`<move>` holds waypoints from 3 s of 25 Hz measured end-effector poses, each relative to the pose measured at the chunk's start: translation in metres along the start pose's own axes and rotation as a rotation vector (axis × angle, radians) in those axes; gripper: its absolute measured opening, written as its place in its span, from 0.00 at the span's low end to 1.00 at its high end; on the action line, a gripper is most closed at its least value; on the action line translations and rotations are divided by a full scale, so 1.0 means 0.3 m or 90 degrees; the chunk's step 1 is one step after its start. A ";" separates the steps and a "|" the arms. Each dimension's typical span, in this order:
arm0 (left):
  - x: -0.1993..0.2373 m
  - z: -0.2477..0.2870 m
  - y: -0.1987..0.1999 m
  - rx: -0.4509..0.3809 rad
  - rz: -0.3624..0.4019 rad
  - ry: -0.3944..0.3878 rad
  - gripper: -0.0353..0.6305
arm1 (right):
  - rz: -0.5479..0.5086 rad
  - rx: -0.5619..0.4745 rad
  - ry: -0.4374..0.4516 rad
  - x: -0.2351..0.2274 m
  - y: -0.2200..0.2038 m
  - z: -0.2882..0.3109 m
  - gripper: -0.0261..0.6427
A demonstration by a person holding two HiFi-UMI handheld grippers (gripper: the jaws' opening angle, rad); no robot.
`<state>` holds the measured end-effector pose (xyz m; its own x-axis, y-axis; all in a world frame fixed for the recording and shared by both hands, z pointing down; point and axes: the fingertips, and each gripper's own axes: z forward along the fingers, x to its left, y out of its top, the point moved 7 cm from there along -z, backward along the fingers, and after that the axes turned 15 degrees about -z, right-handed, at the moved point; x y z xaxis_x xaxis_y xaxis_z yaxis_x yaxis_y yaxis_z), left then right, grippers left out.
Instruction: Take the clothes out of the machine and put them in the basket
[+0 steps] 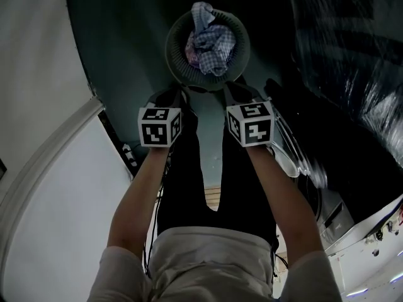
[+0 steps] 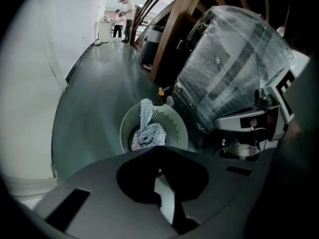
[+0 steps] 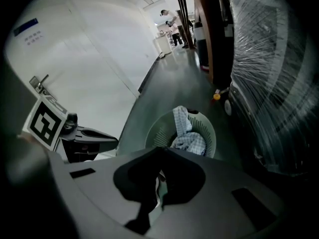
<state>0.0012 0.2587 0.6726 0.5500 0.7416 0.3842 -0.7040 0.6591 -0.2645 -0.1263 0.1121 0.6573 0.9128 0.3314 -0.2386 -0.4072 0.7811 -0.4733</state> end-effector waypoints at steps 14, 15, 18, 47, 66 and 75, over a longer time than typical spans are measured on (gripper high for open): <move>-0.214 -0.368 0.155 -0.098 -0.011 -0.036 0.08 | 0.022 -0.099 -0.014 0.040 0.206 -0.405 0.05; -0.230 -0.403 0.169 -0.106 -0.005 -0.037 0.08 | 0.027 -0.105 -0.017 0.048 0.224 -0.442 0.05; -0.276 -0.525 0.200 -0.127 0.015 -0.041 0.08 | 0.026 -0.124 -0.021 0.093 0.280 -0.553 0.05; -0.591 -1.365 0.533 -0.490 0.161 -0.148 0.08 | -0.133 -0.484 -0.067 0.293 0.819 -1.361 0.05; -0.644 -1.748 0.660 -0.699 0.204 -0.133 0.08 | -0.170 -0.618 -0.068 0.367 0.982 -1.602 0.05; -0.613 -1.796 0.670 -0.722 0.189 -0.126 0.08 | -0.188 -0.628 -0.065 0.394 1.028 -1.610 0.05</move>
<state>0.0006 0.3221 0.0721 0.2840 0.9172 0.2796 0.0623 0.2733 -0.9599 -0.1583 0.1366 0.0734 0.9596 0.2766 0.0511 0.0323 0.0720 -0.9969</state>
